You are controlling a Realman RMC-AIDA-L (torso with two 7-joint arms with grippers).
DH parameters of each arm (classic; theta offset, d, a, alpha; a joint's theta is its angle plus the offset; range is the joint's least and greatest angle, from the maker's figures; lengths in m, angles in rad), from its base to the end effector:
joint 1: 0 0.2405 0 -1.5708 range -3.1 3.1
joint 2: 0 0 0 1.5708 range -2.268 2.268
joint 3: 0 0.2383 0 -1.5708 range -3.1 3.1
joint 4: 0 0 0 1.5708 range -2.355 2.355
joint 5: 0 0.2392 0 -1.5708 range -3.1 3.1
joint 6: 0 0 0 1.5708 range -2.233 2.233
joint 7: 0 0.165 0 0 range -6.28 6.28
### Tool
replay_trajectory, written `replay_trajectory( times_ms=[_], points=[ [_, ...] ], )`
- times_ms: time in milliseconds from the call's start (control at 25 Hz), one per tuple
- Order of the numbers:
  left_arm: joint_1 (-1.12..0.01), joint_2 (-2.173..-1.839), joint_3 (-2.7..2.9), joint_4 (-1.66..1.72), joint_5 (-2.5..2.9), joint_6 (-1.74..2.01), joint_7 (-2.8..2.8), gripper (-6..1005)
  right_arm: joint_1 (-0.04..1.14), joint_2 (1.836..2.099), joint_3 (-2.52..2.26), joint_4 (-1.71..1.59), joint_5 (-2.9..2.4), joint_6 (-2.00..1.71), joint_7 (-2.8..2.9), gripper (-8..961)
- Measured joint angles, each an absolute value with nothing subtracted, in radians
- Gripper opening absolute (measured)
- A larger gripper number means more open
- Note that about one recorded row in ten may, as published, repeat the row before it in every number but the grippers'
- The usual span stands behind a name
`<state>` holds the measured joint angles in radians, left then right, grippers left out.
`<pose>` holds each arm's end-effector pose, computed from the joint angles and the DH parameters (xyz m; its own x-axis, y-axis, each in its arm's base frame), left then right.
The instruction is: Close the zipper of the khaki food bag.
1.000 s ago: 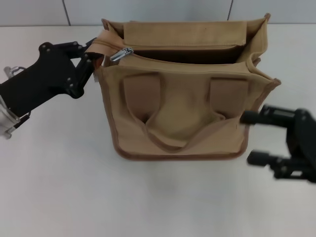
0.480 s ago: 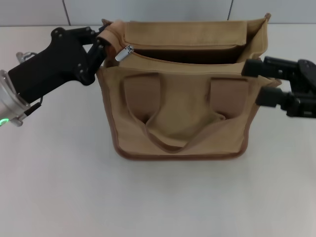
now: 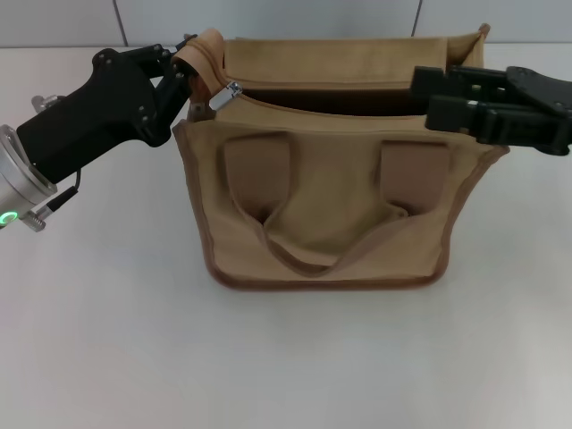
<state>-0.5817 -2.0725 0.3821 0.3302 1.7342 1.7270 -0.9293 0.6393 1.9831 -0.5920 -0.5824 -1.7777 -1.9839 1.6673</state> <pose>-0.2302 0.3497 0.0080 0.5306 -0.0516 0.8461 0.4014 -0.8639 -0.3044 0.1896 0.3420 0.0573 0.5565 -0.4316 -0.7099 -0.3573 -0.8957 0.2646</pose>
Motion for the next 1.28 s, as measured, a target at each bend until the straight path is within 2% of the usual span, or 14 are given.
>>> replay_trajectory(
  times_ms=[800,1280],
  points=[
    [-0.618,-2.079,0.432,0.322,1.734,1.664,-0.923,18,0.702,1.988,-0.692,-0.584,-1.789,-1.898,1.74,734],
    [-0.573,-2.071,0.424,0.333,1.686,1.698,-0.935,18,0.722,1.987,-0.703,-0.586,-1.789,-1.858,1.782,736]
  ],
)
